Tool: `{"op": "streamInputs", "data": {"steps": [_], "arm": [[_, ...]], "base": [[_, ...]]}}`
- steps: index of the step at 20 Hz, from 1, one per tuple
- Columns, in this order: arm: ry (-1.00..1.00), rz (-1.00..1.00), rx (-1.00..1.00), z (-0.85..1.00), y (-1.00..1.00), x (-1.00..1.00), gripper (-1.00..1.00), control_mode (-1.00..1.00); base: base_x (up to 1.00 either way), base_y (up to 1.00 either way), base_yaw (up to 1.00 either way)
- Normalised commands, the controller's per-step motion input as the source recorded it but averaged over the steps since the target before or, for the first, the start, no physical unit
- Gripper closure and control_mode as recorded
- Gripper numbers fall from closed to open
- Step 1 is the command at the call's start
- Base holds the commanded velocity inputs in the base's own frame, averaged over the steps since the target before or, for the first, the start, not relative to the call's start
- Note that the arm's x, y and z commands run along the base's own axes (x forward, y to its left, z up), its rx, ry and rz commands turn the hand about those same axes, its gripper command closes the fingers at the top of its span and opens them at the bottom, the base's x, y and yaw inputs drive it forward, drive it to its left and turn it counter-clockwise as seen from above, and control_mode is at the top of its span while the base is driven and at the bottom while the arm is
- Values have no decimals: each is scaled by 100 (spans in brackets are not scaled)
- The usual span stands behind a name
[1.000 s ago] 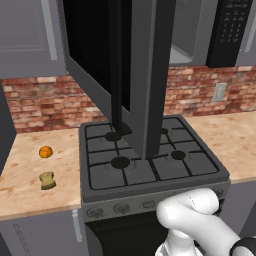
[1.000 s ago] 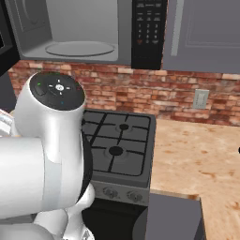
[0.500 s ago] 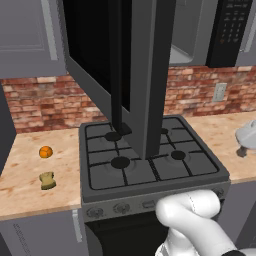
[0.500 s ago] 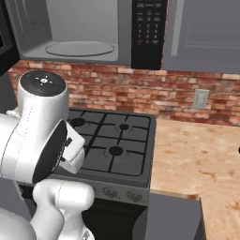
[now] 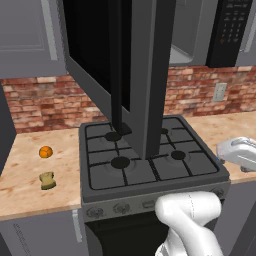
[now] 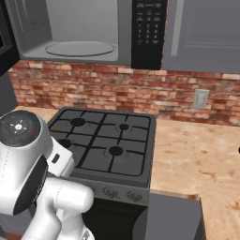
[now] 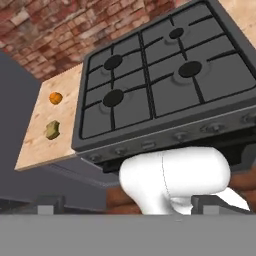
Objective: Place the sponge inside the microwave to prepare for sanitizing.
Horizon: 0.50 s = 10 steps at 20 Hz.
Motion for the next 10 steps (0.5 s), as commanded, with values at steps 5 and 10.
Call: {"op": "streamInputs", "data": {"steps": [5, 10], "arm": [[-5, 8, -1, -4, 1, 37, -100, -100], [3, 19, 11, 0, 0, 29, -100, -100]], "base": [[0, 0, 0], [0, 0, 0]]}}
